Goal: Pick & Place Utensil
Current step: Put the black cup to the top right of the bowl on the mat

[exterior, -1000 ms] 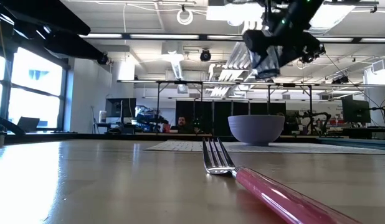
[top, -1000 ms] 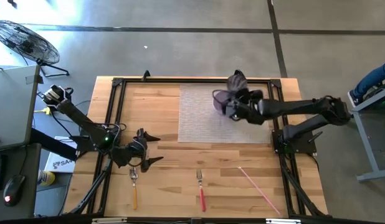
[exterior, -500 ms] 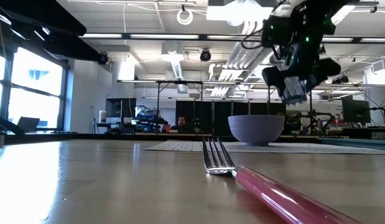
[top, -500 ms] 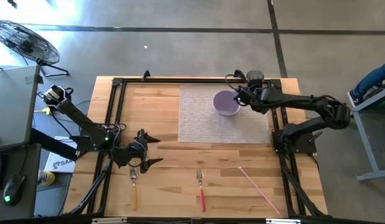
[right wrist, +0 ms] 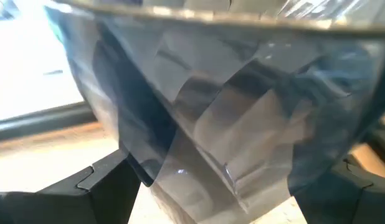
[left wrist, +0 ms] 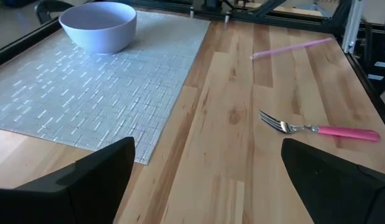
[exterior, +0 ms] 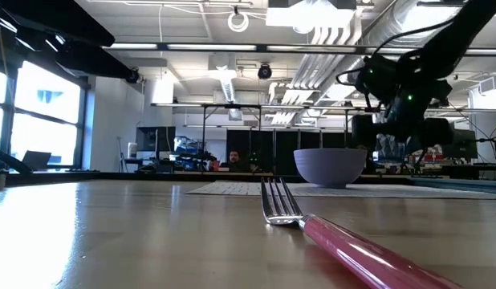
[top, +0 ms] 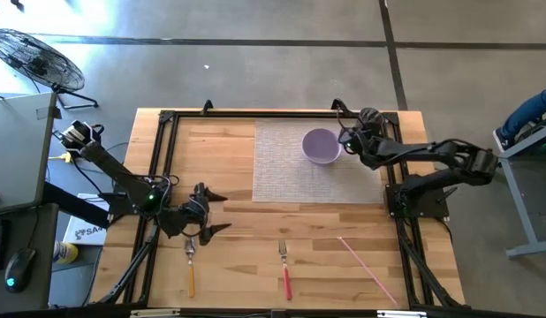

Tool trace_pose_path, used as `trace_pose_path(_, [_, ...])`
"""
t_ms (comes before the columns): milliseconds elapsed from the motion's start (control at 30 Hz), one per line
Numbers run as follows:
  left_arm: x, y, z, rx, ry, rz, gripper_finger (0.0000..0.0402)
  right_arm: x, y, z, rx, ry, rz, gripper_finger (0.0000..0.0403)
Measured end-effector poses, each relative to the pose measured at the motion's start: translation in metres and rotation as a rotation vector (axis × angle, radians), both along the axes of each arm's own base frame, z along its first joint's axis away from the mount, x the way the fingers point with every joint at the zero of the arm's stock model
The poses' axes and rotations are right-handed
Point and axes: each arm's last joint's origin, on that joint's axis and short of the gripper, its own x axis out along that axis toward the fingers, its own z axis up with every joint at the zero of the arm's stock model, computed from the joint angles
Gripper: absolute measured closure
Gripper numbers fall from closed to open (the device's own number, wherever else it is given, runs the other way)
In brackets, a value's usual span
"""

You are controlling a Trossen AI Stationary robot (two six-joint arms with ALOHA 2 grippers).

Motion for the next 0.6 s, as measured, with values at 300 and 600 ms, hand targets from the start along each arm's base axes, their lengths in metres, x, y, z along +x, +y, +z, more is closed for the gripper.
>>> trace_pose_path(300, [0.000, 0.000, 0.000, 0.003, -0.003, 0.007, 0.0003, -0.017, -0.006, -0.014, 0.007, -0.040, -0.090, 0.0061])
trace_pose_path(600, [0.000, 0.000, 0.000, 0.004, -0.004, 0.010, 0.0003, -0.017, -0.021, -0.020, 0.041, -0.040, -0.138, 0.0061])
